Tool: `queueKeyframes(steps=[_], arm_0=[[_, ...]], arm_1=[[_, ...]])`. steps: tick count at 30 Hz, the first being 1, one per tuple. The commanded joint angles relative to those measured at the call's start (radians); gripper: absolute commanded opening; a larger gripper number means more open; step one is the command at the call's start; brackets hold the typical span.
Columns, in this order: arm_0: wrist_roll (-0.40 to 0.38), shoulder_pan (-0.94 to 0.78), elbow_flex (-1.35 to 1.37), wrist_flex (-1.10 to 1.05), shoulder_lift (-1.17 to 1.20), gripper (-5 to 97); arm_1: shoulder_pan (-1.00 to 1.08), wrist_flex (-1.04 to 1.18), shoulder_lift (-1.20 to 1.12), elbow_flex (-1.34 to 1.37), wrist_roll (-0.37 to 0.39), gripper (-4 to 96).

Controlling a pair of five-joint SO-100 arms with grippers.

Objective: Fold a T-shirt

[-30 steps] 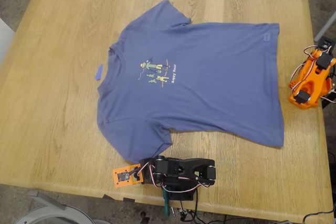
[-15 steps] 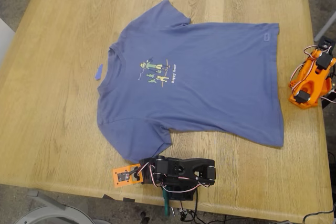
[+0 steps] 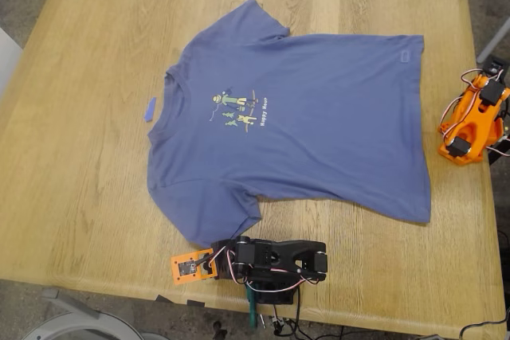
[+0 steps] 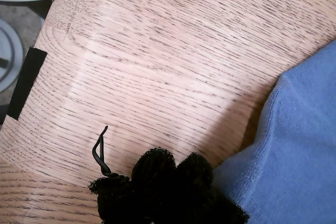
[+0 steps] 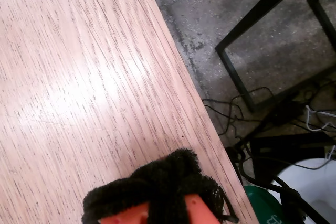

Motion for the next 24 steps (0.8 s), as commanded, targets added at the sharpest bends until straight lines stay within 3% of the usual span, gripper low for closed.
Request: queueKeyframes(steps=[1,19,22,24], arm_0=[[0.009,0.003,-0.018,0.008,0.114,0],[0.009,0.005,-0.018,0.008,0.114,0],[-0.137,0.006,-0.018,0.008,0.114,0],[-0.126,0.006,-0.018,0.008,0.114,0]], arm_1=[[0.091,0.002,-0.006,0.069,-0.003,0.5],[0.091,0.002,-0.006,0.069,-0.003,0.5],[0.089,0.002,-0.006,0.069,-0.003,0.5],[0.089,0.002,-0.006,0.069,-0.003,0.5]])
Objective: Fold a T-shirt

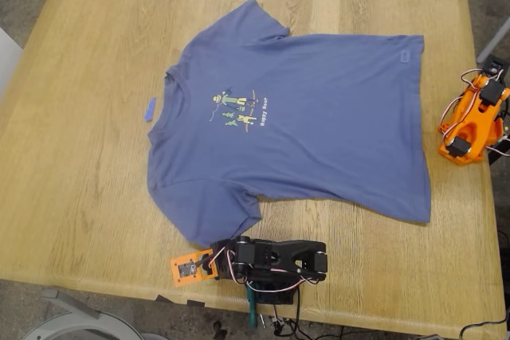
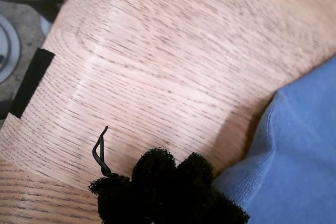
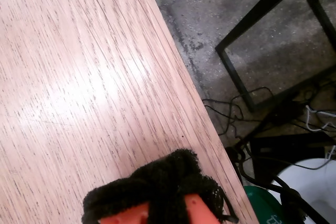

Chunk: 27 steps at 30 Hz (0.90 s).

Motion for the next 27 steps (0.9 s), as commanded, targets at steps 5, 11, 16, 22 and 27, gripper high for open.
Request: queueKeyframes(steps=[5,11,16,22,27], arm_0=[[-0.038,0.02,-0.018,0.009,0.114,0],[-0.011,0.049,-0.018,0.009,0.114,0],[-0.1,0.121,-0.018,0.009,0.114,0],[0.008,0.163,-0.018,-0.101,0.114,1],[0.109,0.176,-0.018,-0.382,0.114,16]], arm_1=[[0.087,0.002,-0.006,0.069,-0.003,0.5],[0.074,0.002,-0.006,0.069,-0.003,9.5],[0.071,0.002,-0.006,0.069,-0.002,9.9],[0.052,-0.026,-0.006,0.067,-0.018,18.9],[-0.11,-0.043,-0.006,-0.035,0.15,24.4]])
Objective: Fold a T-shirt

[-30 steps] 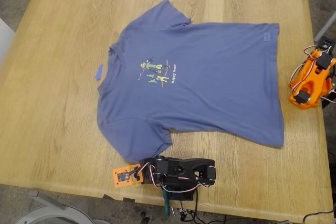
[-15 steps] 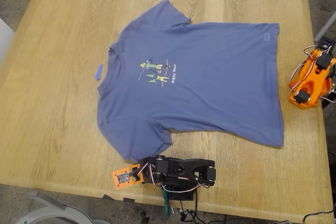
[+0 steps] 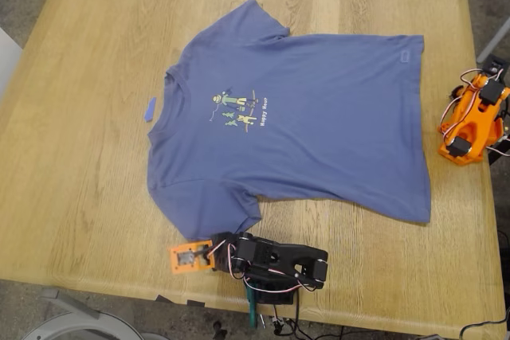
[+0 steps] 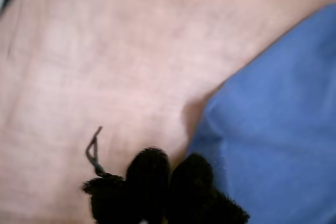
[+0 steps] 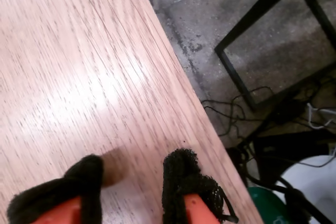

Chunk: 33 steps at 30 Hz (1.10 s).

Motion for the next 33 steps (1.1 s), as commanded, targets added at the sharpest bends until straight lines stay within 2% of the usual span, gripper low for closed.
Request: queueKeyframes(steps=[1,4,6,9,13,17,23,29,33], arm_0=[[0.021,0.02,-0.02,-0.178,0.114,20],[0.015,0.044,-0.021,-0.262,0.114,35],[0.029,0.055,-0.037,-0.262,0.114,43],[0.04,0.083,-0.089,-0.192,0.114,48],[0.078,0.123,-0.209,-0.041,0.112,50],[0.109,0.167,-0.353,0.083,0.089,52],[0.152,0.192,-0.653,0.164,-0.132,53],[0.201,0.291,-0.986,0.172,-0.397,53],[0.216,0.35,-1.19,0.252,-0.525,55]], arm_1=[[-0.061,-0.012,-0.002,-0.055,0.052,25.6],[-0.124,-0.038,-0.002,-0.138,0.08,29.4],[-0.135,-0.092,-0.002,-0.19,0.044,32.4],[-0.15,-0.13,-0.002,-0.273,0.006,37.0],[-0.233,-0.127,-0.002,-0.387,0.017,37.9],[-0.374,-0.031,-0.005,-0.531,0.054,37.2],[-0.552,0.176,-0.037,-0.807,0.055,37.1],[-0.749,0.35,-0.267,-1.23,0.063,37.1],[-0.914,0.477,-0.423,-1.543,0.021,36.3]])
